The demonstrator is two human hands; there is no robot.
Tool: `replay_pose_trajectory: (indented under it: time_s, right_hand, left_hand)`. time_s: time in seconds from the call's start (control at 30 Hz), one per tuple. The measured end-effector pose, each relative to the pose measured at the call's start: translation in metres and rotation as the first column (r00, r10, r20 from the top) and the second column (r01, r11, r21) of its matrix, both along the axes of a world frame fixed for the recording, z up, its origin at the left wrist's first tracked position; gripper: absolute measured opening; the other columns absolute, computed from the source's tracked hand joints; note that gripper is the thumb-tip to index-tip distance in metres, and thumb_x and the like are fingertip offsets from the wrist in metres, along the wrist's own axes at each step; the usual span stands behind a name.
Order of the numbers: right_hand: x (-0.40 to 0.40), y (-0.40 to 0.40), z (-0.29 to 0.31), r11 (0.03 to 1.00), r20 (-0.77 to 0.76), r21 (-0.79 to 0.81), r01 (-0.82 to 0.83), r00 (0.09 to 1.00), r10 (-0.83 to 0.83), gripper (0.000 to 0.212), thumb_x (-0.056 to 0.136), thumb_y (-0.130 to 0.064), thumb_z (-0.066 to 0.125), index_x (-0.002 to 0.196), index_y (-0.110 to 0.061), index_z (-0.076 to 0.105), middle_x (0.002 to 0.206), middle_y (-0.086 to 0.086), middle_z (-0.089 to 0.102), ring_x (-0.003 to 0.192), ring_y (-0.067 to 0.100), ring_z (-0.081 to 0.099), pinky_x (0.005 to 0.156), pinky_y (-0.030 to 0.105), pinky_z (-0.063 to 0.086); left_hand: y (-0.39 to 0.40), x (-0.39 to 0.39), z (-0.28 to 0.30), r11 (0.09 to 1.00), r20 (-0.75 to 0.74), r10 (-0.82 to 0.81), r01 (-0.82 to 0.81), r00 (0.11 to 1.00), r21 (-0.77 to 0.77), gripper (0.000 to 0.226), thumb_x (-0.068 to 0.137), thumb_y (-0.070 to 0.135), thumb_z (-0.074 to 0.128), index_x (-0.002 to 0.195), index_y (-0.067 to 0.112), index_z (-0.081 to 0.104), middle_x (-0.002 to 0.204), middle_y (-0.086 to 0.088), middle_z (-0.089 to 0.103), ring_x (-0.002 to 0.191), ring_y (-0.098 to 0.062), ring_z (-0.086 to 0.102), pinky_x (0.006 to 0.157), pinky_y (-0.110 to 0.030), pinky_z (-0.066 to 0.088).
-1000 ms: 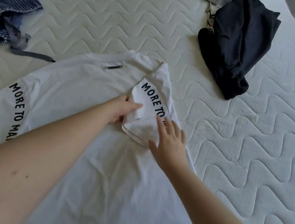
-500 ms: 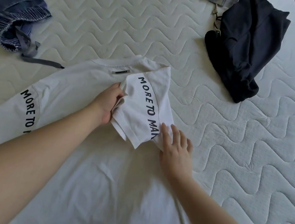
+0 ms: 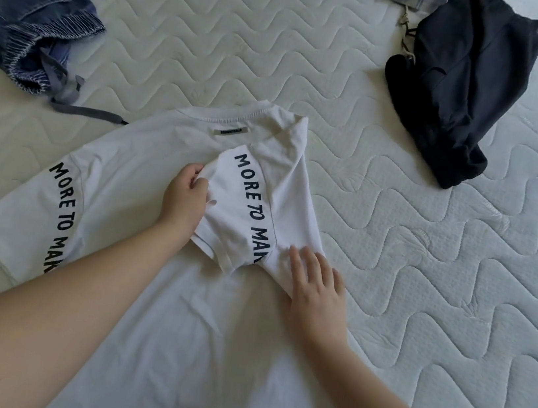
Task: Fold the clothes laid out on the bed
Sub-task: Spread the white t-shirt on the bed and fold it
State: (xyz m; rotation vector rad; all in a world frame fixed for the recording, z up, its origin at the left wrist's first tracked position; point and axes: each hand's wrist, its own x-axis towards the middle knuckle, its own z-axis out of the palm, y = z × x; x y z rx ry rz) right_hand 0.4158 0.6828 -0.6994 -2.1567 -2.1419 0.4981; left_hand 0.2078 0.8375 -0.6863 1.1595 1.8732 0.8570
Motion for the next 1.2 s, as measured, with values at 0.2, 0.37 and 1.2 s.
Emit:
replay_pose_trajectory:
  time_s: [0.2,0.37,1.2]
  right_hand:
    - [0.002,-0.003,-0.005,0.999,-0.048,-0.034,-0.002,0.999,0.0,0.068,0.093,-0.064,0.038,0.15,-0.027,0.037,0.155,0.001,0.035,0.147,0.024,0.024,0.118,0.046,0.016]
    - [0.014,0.007,-0.007,0.993,-0.195,-0.043,0.113,0.974,-0.119,0.06,0.1,-0.052,0.035,0.153,-0.024,0.029,0.16,-0.001,0.025,0.147,0.022,0.019,0.117,0.035,0.013]
    - [0.048,0.112,-0.029,0.824,-0.438,-0.487,0.29,0.735,-0.518,0.022,0.098,-0.039,0.049,0.085,-0.021,0.053,0.094,-0.008,0.044,0.08,0.009,0.045,0.074,0.027,0.032]
  left_hand:
    - [0.003,-0.004,-0.007,0.957,-0.417,-0.181,0.062,0.891,-0.283,0.038,0.092,0.018,0.049,0.13,0.015,0.049,0.125,-0.012,0.055,0.1,-0.029,0.058,0.083,-0.037,0.045]
    - [0.031,0.029,0.001,0.93,-0.548,-0.346,0.355,0.761,-0.095,0.038,0.097,0.023,0.05,0.133,0.012,0.05,0.134,-0.015,0.051,0.121,-0.034,0.047,0.098,-0.042,0.038]
    - [0.197,0.136,-0.002,0.779,-0.175,-0.599,0.517,0.782,-0.355,0.045,0.097,0.04,0.057,0.133,0.014,0.059,0.134,-0.006,0.059,0.121,-0.023,0.055,0.098,-0.027,0.04]
